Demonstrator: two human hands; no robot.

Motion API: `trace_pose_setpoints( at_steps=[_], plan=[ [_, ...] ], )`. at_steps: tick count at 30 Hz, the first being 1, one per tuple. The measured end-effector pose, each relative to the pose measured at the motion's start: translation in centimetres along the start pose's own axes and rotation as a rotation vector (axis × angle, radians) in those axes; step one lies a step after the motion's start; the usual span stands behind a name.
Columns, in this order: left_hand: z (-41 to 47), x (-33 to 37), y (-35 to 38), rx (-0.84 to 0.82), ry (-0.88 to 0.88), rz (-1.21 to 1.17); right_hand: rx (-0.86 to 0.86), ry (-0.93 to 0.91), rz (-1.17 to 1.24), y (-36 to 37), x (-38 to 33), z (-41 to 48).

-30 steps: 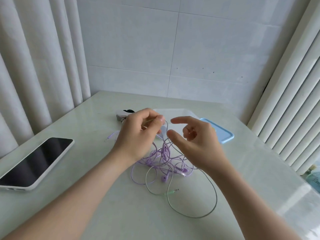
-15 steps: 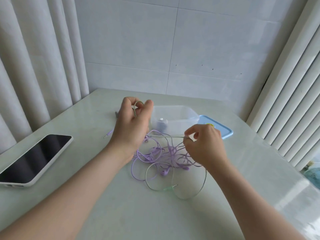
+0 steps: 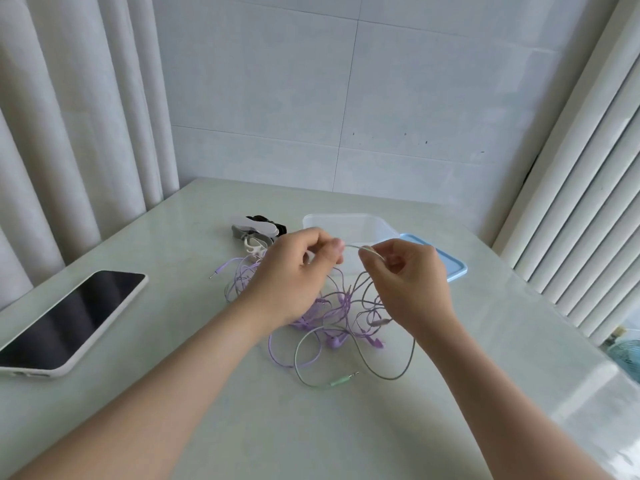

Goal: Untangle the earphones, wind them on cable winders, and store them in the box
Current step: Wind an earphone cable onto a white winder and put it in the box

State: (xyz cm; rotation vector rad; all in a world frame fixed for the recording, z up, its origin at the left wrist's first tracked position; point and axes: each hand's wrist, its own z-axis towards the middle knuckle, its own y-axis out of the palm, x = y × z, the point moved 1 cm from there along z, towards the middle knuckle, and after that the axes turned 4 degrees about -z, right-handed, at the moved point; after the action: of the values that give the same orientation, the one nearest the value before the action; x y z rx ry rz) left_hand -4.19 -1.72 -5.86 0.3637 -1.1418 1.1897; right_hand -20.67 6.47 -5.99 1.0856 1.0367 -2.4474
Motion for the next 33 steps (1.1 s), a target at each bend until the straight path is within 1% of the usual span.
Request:
trace_pose_setpoints(
  at_steps=[2, 3, 5, 7, 9, 10, 11, 12, 13, 15, 16, 17, 18, 20, 22, 24, 26, 27, 29, 31, 33],
  plan=[
    [0.1, 0.5, 0.4, 0.067, -0.157, -0.281, -0.040, -0.064, -0.075, 0.2, -0.2, -0.3],
    [0.2, 0.6, 0.5, 0.104, -0.218, -0.378, -0.069, -0.101, -0.103, 0.4, -0.4, -0.5],
    [0.3, 0.7, 0.5, 0.129, -0.295, -0.553, -0.141, -0.193, -0.131, 0.8, -1.0, -1.1],
    [0.3, 0.9, 0.2, 0.128, -0.375, -0.864, -0.202, -0.276, -0.150, 1.2, -1.4, -1.5],
    [0.4, 1.0, -0.2, 0.173, -0.452, -1.144, -0.208, -0.323, -0.232, 1.4, -1.3, -1.6],
    [0.7, 0.8, -0.5, 0.214, -0.464, -1.204, -0.203, -0.319, -0.281, 1.5, -1.1, -1.5],
    [1.0, 0.7, -0.9, 0.268, -0.456, -1.190, -0.201, -0.296, -0.319, 1.6, -0.8, -1.3],
    [1.3, 0.4, -1.3, 0.341, -0.424, -1.095, -0.200, -0.261, -0.345, 1.5, -0.5, -1.2],
    [1.5, 0.1, -1.9, 0.426, -0.378, -0.938, -0.194, -0.217, -0.373, 1.4, -0.1, -1.0],
    [1.6, -0.4, -3.0, 0.583, -0.262, -0.547, -0.136, -0.130, -0.420, 1.3, 0.5, -0.7],
    [1.4, -0.6, -3.4, 0.629, -0.191, -0.383, -0.092, -0.086, -0.440, 1.1, 0.9, -0.5],
    [1.2, -0.7, -3.7, 0.631, -0.107, -0.249, -0.052, -0.046, -0.452, 0.9, 1.0, -0.3],
    [1.0, -0.6, -4.0, 0.588, -0.024, -0.133, -0.018, -0.013, -0.439, 0.6, 1.1, -0.1],
    [0.6, -0.5, -4.1, 0.403, 0.074, 0.136, 0.022, 0.042, -0.330, -0.1, 0.9, 0.2],
    [0.2, -0.4, -3.7, 0.210, 0.093, 0.454, 0.019, 0.104, -0.217, -0.5, 0.6, 0.3],
    [-0.1, -0.6, -3.0, 0.073, 0.128, 0.656, -0.001, 0.184, -0.102, -0.5, 0.5, 0.4],
    [-0.3, -0.8, -2.3, 0.014, 0.160, 0.727, -0.032, 0.285, 0.089, -0.4, 0.6, 0.5],
    [-0.3, -0.8, -2.2, 0.012, 0.162, 0.728, -0.034, 0.326, 0.184, -0.4, 0.6, 0.5],
    [0.0, -1.2, -2.2, 0.065, 0.134, 0.679, 0.004, 0.363, 0.313, -0.5, 0.5, 0.7],
    [0.4, -1.3, -2.6, 0.165, 0.101, 0.501, 0.085, 0.350, 0.359, -0.9, 0.3, 0.7],
    [0.9, -1.0, -3.0, 0.258, 0.020, 0.251, 0.194, 0.310, 0.369, -1.3, -0.1, 0.7]
  ],
)
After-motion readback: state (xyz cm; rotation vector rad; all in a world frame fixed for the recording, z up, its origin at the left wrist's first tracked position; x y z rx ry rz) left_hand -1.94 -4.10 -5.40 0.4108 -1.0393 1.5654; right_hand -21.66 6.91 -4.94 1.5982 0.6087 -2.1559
